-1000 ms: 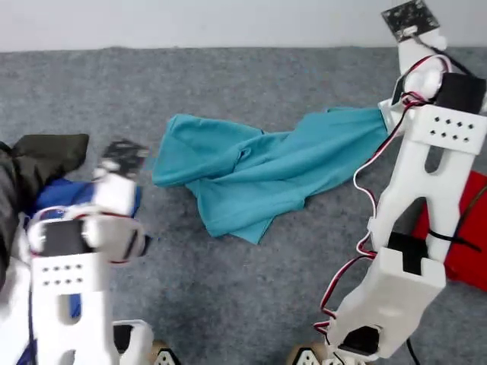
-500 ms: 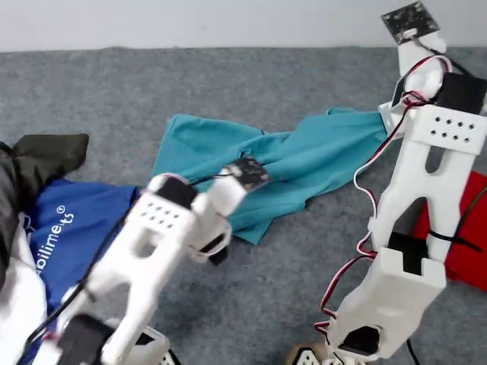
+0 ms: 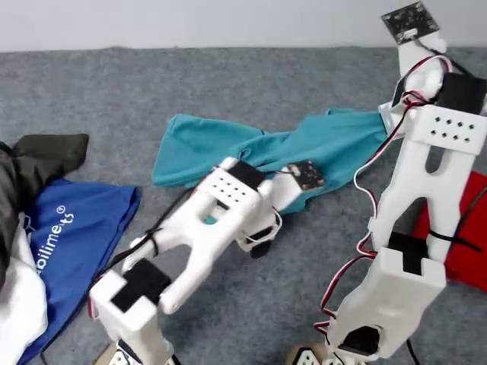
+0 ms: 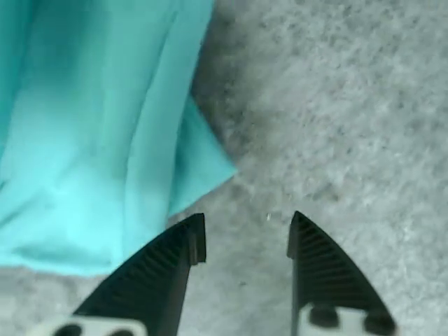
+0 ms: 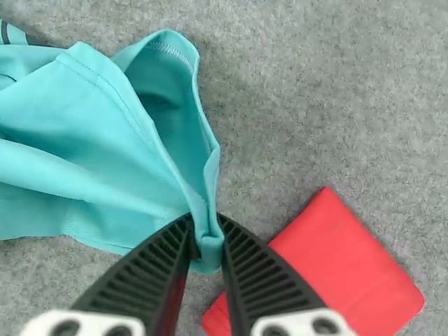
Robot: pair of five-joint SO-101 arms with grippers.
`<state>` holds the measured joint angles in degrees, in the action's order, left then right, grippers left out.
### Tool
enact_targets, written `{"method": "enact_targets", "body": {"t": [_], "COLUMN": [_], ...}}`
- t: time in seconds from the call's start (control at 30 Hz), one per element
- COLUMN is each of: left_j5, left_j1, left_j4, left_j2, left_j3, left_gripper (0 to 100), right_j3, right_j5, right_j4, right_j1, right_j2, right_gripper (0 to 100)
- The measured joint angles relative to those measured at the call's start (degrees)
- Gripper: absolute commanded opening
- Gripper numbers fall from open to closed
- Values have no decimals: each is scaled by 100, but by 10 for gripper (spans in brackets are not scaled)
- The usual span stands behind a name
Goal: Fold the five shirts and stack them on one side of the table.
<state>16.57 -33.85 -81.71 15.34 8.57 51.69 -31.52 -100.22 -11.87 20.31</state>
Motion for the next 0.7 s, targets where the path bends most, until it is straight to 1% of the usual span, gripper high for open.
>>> {"method": "enact_targets", "body": {"t": [0.7], "left_j5": [0], "left_j1": [44], "left_j4": [79], "left_j2": [1749], "left_j3": [-1336], "left_gripper": [194], "right_j3": [0], "right_j5": [0], "right_j4": [0], "right_j1": [0], "right_j2": [0], "right_gripper": [10]}}
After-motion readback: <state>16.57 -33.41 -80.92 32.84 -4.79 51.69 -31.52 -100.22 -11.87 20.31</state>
